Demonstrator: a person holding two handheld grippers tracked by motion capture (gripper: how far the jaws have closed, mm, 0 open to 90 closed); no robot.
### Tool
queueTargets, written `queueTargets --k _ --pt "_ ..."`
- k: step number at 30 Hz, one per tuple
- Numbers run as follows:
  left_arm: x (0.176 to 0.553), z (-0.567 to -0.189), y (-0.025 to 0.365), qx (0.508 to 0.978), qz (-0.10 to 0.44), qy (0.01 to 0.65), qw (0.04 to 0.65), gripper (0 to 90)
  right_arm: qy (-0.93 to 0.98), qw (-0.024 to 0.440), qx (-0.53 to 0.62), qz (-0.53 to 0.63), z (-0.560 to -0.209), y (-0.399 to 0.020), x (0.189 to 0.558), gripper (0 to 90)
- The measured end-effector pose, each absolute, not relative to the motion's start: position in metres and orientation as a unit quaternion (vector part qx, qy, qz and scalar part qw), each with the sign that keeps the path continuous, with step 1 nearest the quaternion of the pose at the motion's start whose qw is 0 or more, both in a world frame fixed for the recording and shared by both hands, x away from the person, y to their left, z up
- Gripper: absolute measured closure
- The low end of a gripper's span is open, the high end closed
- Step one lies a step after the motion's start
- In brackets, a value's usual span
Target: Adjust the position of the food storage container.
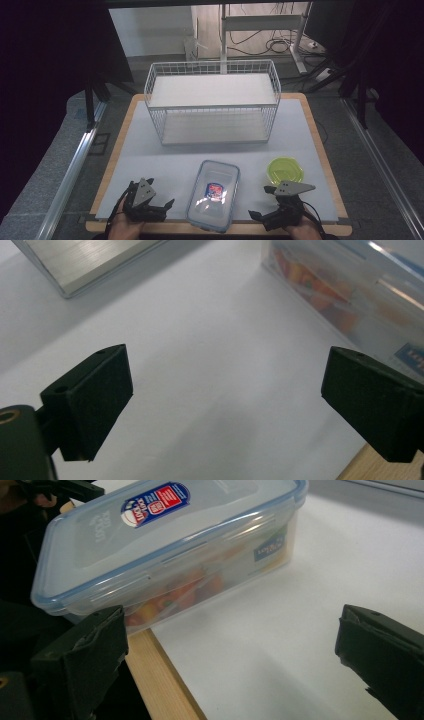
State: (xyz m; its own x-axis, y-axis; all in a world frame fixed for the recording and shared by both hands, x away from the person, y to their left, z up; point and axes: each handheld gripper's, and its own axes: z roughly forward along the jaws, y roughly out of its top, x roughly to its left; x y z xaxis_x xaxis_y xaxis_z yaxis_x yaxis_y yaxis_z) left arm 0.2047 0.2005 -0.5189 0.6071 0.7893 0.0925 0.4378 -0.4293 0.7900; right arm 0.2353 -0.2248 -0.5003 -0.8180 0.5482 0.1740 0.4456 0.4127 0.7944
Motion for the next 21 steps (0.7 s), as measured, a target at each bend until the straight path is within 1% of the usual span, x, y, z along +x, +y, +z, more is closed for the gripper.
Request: queueTargets --k 5,11,16,17,20,21 --pt "0.204 -0.517 0.202 0.808 0.223 0.379 0.392 7.3 0.848 0.071 0.291 0.437 -0.504 -0.222 0.236 0.0" --pt "0.203 -0.519 0.195 0.820 0.226 0.368 0.375 7.1 0.852 0.080 0.291 0.427 -0.506 -0.220 0.236 0.0" --pt "0.203 -0.518 0.196 0.817 0.225 0.372 0.379 6.6 0.857 0.080 0.285 0.421 -0.506 -0.218 0.235 0.0" --pt "0.203 -0.518 0.196 0.816 0.225 0.374 0.380 6.6 0.859 0.082 0.284 0.419 -0.505 -0.217 0.235 1.7" --pt "0.203 -0.518 0.197 0.814 0.222 0.374 0.384 6.4 0.861 0.083 0.304 0.400 -0.501 -0.212 0.231 20.9" --pt "0.203 -0.518 0.197 0.814 0.222 0.374 0.384 6.0 0.861 0.083 0.304 0.400 -0.501 -0.212 0.231 20.9"
